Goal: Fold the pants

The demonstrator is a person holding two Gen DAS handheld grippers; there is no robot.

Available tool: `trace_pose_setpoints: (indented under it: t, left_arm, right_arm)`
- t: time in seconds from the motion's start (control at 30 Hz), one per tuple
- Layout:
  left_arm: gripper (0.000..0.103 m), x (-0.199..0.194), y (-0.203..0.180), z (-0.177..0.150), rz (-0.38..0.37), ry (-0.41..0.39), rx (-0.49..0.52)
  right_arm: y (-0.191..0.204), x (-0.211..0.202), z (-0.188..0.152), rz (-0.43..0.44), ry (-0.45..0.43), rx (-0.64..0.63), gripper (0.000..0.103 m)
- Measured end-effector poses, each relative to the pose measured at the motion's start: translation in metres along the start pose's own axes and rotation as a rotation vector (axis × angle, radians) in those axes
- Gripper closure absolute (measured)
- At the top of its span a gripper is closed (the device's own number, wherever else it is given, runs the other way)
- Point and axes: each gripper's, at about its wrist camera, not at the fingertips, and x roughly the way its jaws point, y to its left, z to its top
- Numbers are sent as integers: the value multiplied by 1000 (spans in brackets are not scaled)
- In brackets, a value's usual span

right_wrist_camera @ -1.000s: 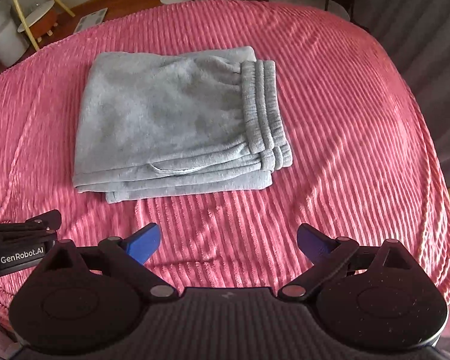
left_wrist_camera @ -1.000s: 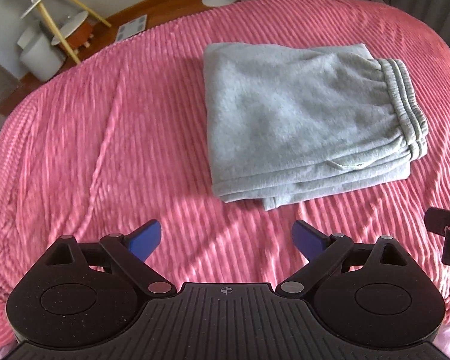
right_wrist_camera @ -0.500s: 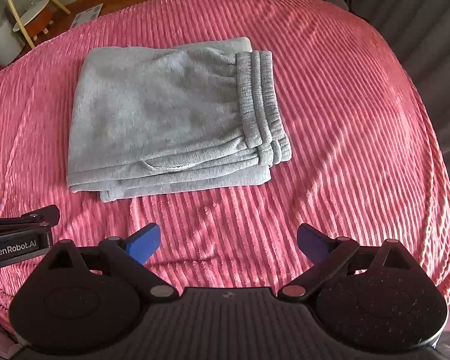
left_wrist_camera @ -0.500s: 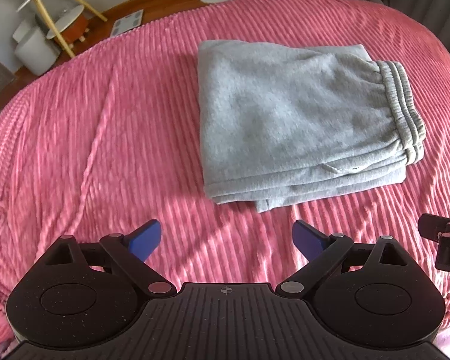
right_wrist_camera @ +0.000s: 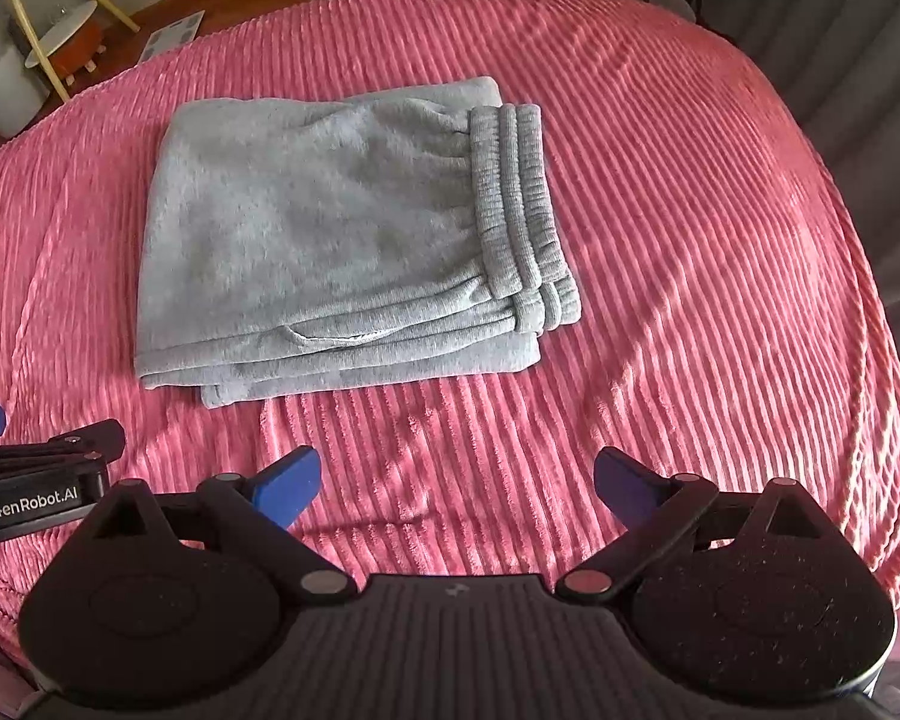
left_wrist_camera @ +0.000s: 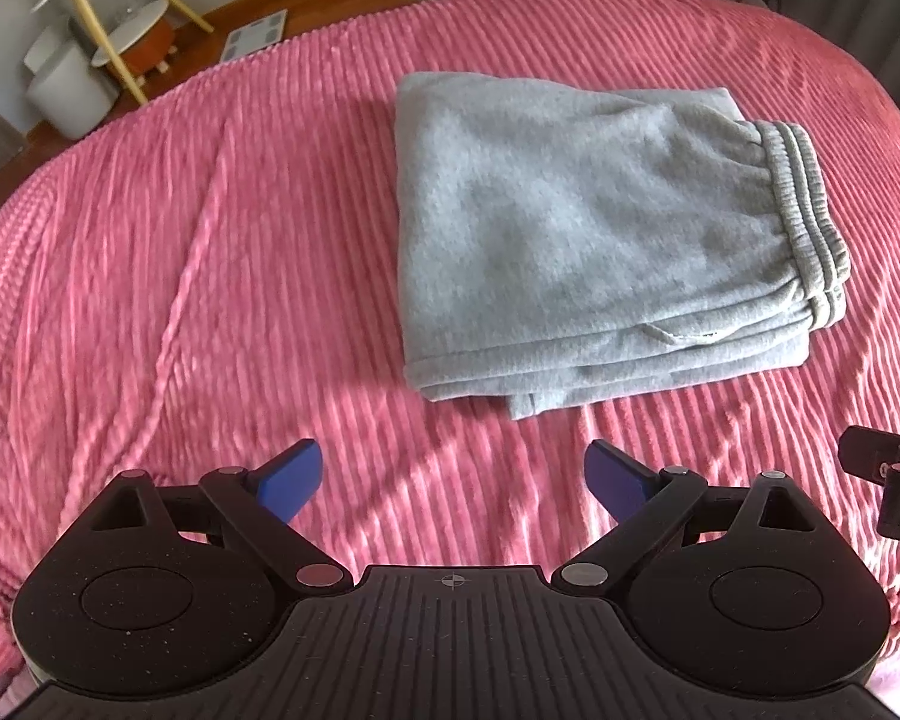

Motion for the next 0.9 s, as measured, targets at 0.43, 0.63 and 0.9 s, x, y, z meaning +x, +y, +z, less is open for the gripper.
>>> trace_pose_setpoints:
  t: [0.43,0.63,0.9]
  left_arm:
    - [5,0,2,0,-8,5,-6]
    - [5,1,2,0,-9,11,-8]
    - [5,1,1,-1,-12,10,-9]
  right_arm:
    - [-1,-1,0,5,3,4,5]
    - [-1,-1,-1,7,6,4,5]
    - [0,-1,-2,11,5,-2,5]
